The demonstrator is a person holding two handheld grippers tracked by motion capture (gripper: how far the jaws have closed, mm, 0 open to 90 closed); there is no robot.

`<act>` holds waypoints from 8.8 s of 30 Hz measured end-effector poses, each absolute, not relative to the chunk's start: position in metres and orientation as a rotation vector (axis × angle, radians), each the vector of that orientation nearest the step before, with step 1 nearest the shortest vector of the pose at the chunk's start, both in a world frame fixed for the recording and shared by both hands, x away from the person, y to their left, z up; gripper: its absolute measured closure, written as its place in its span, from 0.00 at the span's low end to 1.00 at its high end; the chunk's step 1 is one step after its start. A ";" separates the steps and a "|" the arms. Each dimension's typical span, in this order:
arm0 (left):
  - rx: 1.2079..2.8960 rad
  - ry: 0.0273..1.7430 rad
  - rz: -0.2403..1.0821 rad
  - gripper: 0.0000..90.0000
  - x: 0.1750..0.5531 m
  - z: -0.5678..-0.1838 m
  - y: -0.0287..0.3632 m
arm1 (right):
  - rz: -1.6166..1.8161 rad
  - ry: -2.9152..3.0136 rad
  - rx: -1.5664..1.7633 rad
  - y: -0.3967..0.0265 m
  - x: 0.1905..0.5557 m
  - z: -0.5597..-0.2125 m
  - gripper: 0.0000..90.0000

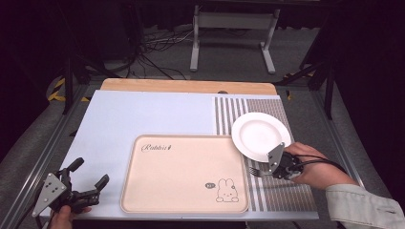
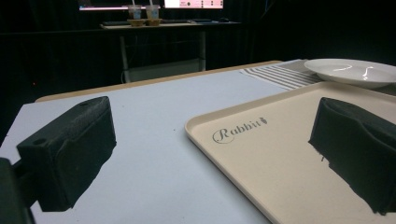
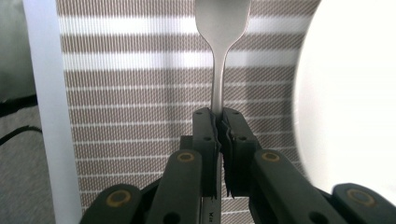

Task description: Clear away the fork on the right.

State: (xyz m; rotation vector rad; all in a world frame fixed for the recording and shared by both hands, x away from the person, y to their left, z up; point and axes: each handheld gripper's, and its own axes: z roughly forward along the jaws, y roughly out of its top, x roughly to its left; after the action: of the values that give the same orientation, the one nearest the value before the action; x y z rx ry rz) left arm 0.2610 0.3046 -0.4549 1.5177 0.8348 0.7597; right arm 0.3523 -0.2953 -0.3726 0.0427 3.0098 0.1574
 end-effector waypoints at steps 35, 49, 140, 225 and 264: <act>1.518 0.836 0.758 0.01 0.261 -0.455 0.305 | 0.727 2.782 0.263 -0.278 0.348 -0.336 0.95; 1.518 0.833 0.761 0.01 0.260 -0.454 0.306 | 0.946 2.654 0.449 -0.258 0.351 -0.337 0.95; 1.527 0.844 0.763 0.01 0.262 -0.455 0.306 | 0.535 2.749 1.483 -0.157 0.369 -0.406 0.95; 1.524 0.846 0.757 0.01 0.262 -0.455 0.306 | 0.799 2.782 0.687 -0.160 0.386 -0.434 1.00; 1.525 0.850 0.756 0.01 0.262 -0.456 0.305 | 0.780 2.679 0.915 -0.198 0.388 -0.433 1.00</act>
State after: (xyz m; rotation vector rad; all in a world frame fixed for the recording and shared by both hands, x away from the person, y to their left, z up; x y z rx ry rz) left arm 0.2621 0.3052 -0.4557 1.5251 0.8501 0.7556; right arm 0.3876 -0.1985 -0.4330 0.9149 2.6792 0.7796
